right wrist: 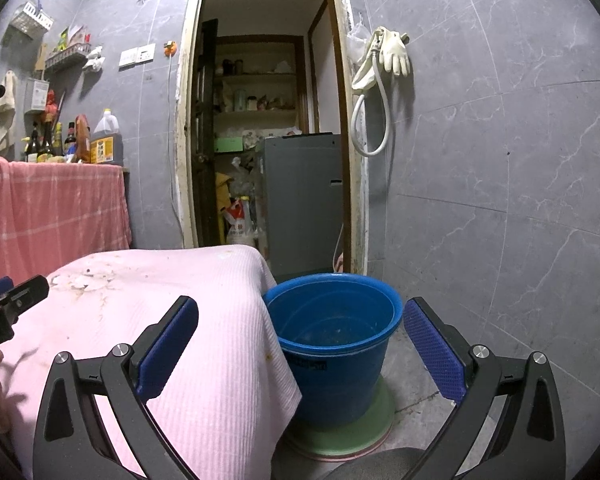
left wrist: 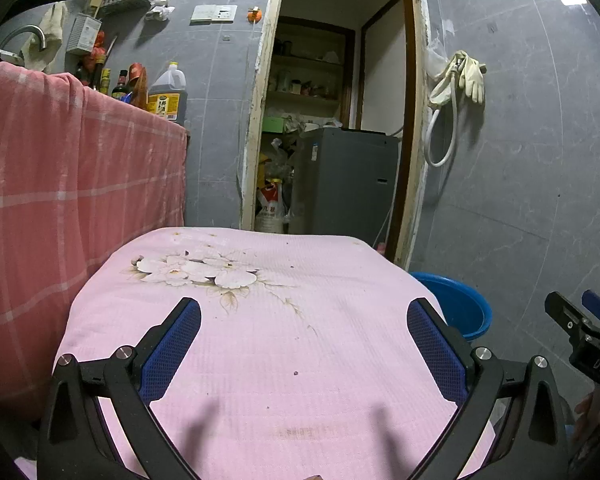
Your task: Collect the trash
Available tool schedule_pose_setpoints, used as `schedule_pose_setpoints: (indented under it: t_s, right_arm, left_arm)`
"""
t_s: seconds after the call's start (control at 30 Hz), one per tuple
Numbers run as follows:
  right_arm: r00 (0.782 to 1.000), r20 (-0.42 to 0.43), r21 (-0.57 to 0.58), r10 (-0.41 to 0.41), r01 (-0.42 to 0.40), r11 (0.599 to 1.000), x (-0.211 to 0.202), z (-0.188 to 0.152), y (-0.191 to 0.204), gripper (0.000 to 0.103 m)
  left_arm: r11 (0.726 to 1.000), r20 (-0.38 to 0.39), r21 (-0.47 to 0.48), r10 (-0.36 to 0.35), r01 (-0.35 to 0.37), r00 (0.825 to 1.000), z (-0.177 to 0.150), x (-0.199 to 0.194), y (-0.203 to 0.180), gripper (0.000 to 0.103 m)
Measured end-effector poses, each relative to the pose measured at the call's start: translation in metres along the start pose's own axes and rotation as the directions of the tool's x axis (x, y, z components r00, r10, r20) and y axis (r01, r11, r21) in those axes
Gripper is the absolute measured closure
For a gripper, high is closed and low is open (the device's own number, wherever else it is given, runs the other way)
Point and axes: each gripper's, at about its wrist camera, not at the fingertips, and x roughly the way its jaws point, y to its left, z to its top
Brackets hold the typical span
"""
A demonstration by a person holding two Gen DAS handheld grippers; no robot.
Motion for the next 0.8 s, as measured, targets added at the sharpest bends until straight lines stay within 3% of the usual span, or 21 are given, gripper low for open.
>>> schedule_pose_setpoints:
  t_s: [0.8]
  right_arm:
    - [1.000,-0.002,0.000,0.003,-0.003,1.000,0.0006,0.0005,-0.0012,0.000]
  left_arm:
    - [1.000,0.000,-0.002,0.002,-0.002,1.000,-0.0005,-0.0007,-0.0002,0.002]
